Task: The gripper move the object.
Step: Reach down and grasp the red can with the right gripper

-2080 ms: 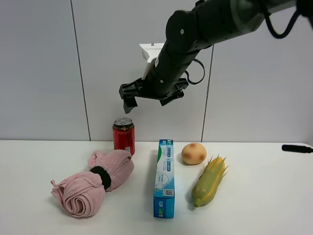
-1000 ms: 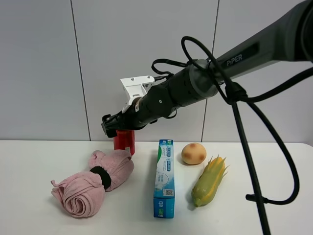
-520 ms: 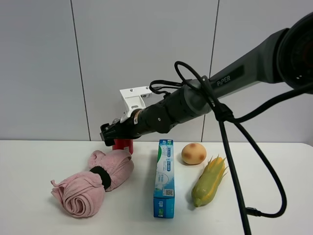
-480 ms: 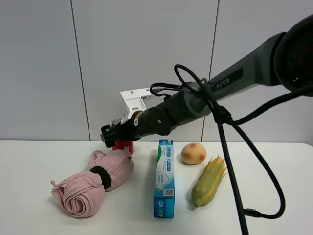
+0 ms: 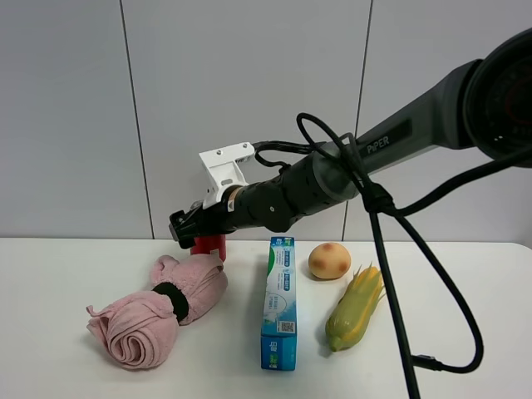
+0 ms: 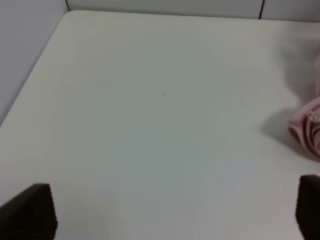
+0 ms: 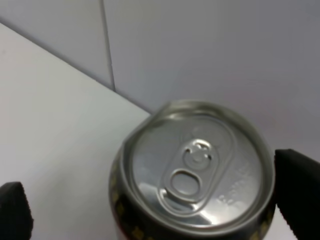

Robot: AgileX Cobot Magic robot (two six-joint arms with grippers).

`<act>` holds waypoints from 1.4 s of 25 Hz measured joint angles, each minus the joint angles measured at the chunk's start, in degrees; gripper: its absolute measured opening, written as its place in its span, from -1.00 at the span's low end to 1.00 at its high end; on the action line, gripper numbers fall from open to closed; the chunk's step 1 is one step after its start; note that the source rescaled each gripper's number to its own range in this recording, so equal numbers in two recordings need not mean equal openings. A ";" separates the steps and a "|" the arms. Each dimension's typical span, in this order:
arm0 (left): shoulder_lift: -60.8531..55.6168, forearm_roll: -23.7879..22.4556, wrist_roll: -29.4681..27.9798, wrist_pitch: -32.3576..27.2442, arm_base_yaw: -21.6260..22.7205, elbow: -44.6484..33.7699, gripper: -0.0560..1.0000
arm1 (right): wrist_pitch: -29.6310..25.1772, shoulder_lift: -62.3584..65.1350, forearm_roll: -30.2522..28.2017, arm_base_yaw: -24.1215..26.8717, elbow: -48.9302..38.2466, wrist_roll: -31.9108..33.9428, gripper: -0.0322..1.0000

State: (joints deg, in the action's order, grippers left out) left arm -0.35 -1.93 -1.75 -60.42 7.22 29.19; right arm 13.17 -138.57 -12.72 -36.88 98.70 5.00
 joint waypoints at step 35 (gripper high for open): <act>0.00 0.00 0.00 0.00 0.00 0.00 1.00 | 9.85 -4.46 12.72 0.40 0.00 -7.23 0.00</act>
State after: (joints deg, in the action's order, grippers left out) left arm -0.35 -1.93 -1.75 -60.42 7.22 29.19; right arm 23.02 -143.03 0.00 -36.48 98.70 -2.23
